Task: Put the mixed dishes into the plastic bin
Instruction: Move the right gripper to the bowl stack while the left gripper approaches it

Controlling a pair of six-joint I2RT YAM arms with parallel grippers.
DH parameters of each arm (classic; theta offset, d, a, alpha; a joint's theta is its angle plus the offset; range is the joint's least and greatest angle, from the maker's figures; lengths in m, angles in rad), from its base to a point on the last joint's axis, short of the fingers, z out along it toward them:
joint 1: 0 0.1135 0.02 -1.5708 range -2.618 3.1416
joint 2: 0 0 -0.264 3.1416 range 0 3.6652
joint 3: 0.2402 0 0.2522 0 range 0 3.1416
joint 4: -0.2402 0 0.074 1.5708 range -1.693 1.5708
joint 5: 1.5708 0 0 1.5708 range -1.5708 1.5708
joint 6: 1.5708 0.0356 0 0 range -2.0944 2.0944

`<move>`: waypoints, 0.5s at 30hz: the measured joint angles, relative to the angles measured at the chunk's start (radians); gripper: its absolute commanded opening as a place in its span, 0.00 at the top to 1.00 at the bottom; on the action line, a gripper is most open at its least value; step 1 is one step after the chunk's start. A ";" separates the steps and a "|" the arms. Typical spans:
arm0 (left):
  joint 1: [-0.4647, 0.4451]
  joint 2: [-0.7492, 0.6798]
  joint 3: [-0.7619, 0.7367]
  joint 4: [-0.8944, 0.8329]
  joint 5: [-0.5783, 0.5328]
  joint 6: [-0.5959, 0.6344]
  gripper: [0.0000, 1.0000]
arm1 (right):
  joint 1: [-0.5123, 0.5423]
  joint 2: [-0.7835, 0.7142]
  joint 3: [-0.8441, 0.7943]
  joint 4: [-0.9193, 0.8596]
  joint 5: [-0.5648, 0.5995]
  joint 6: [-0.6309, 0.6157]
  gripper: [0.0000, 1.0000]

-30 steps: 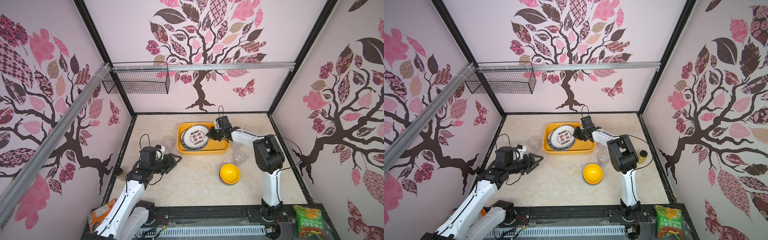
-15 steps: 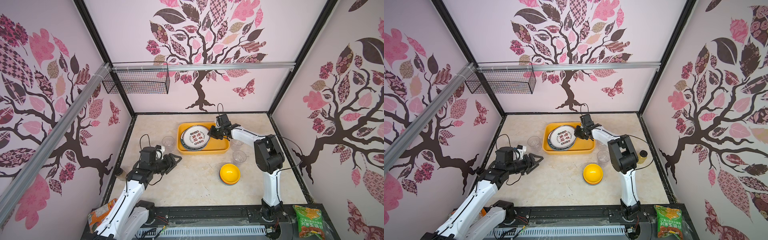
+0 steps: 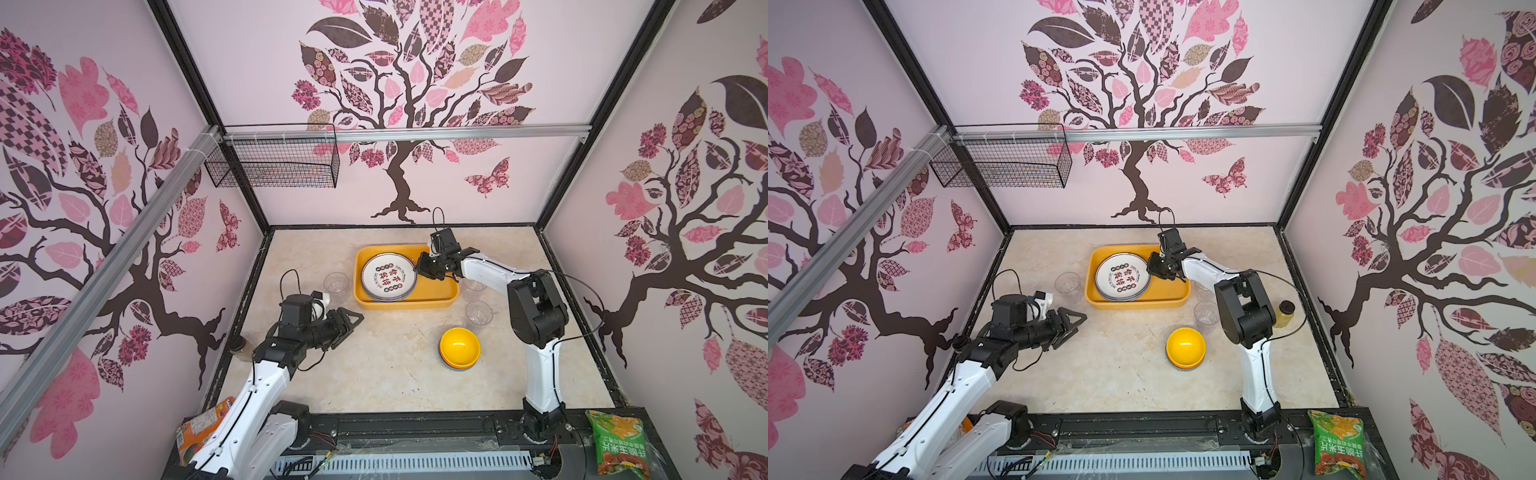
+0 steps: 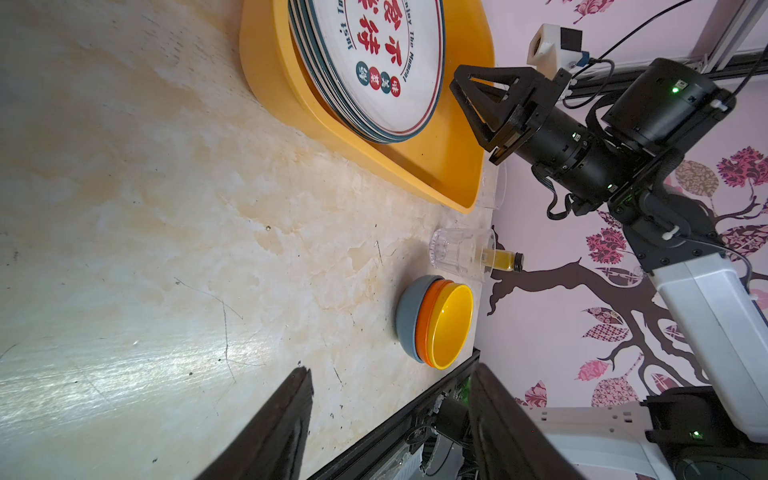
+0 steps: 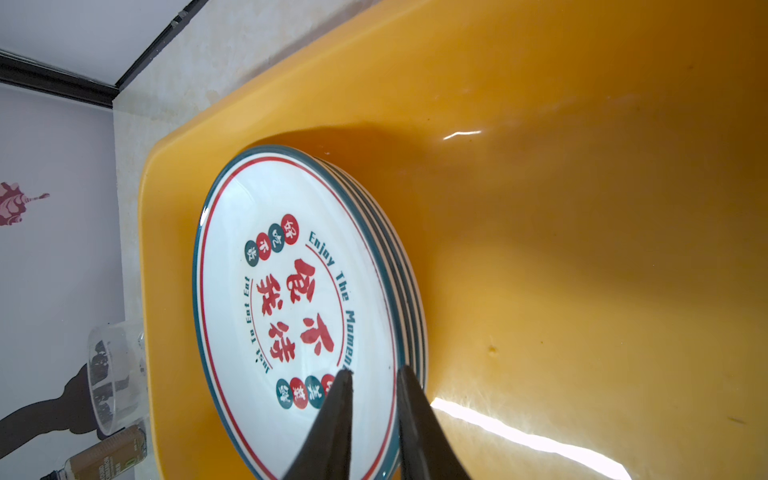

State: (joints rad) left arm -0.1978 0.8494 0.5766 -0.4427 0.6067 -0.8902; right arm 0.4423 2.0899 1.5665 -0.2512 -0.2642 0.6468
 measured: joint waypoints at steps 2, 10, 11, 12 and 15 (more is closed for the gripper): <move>0.000 -0.001 0.000 0.000 0.000 0.000 0.37 | 0.000 0.000 0.000 0.000 0.003 -0.003 0.74; 0.000 -0.003 0.000 -0.002 -0.003 0.013 0.34 | 0.006 -0.054 -0.059 -0.030 0.048 -0.048 0.65; 0.000 -0.003 0.000 -0.004 -0.004 0.020 0.32 | 0.008 -0.074 -0.077 -0.035 0.056 -0.052 0.63; 0.000 -0.003 0.000 -0.008 -0.006 0.028 0.30 | 0.011 -0.102 -0.100 -0.041 0.063 -0.058 0.63; -0.003 0.003 0.001 -0.013 -0.009 0.050 0.26 | 0.021 -0.190 -0.154 -0.062 0.086 -0.076 0.61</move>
State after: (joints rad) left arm -0.2012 0.8524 0.5777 -0.4557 0.5976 -0.8406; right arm 0.4629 1.8996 1.4128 -0.3130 -0.1783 0.5709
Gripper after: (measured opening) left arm 0.721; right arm 0.379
